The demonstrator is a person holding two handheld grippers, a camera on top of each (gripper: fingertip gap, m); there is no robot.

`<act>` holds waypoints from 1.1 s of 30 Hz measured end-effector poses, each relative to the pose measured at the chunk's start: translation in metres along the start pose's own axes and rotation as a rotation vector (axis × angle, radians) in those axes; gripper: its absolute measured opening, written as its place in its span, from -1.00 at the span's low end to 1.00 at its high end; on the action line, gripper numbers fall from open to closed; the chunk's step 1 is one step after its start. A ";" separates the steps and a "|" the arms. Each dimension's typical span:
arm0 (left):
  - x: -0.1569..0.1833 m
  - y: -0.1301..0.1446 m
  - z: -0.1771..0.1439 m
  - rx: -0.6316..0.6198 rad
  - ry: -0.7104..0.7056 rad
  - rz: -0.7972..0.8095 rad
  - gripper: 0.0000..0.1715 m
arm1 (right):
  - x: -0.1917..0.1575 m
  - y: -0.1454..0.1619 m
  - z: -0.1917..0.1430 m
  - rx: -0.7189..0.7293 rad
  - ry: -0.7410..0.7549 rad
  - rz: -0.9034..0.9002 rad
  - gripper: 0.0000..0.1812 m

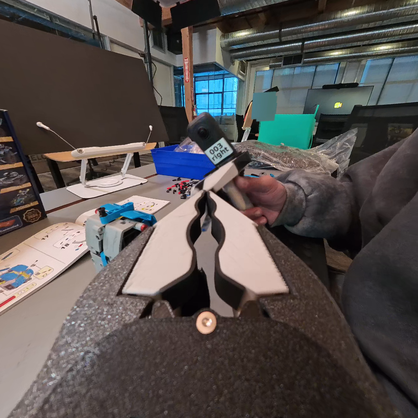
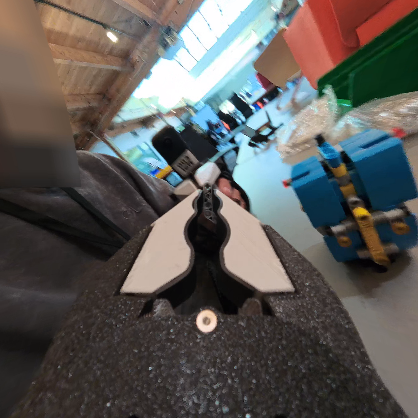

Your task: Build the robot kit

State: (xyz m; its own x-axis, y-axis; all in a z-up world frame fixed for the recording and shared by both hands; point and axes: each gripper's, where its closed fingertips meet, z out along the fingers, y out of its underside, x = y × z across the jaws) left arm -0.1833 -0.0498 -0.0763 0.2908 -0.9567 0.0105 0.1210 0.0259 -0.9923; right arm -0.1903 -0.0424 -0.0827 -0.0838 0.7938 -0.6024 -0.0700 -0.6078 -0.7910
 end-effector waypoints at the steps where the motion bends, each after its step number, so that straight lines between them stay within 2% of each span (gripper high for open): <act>1: -0.001 -0.001 -0.001 0.006 -0.008 0.000 -1.00 | 0.013 0.005 -0.003 -0.057 0.097 -0.045 -0.93; 4: -0.004 -0.002 -0.002 0.017 -0.025 0.005 -1.00 | 0.062 0.033 -0.027 -0.354 0.473 -0.312 -0.92; 6: -0.004 -0.001 0.000 0.008 -0.026 0.005 -1.00 | 0.083 0.052 -0.040 -0.511 0.597 -0.386 -0.92; 10: -0.002 0.002 0.001 -0.008 -0.026 0.022 -1.00 | 0.090 0.074 -0.032 -0.557 0.584 -0.296 -0.92; 14: -0.003 0.003 0.002 -0.015 -0.038 0.040 -1.00 | 0.098 0.087 -0.035 -0.638 0.620 -0.337 -0.92; 23: -0.002 0.006 0.003 -0.031 -0.056 0.075 -1.00 | 0.106 0.097 -0.038 -0.705 0.663 -0.373 -0.92; 33: 0.002 0.010 0.005 -0.055 -0.114 0.214 -1.00 | 0.108 0.095 -0.040 -0.699 0.713 -0.439 -0.92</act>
State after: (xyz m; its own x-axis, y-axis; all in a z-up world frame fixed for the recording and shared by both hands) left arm -0.1772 -0.0499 -0.0853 0.4098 -0.8922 -0.1898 -0.0058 0.2056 -0.9786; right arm -0.1660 -0.0135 -0.2274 0.4222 0.9065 0.0025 0.6461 -0.2990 -0.7022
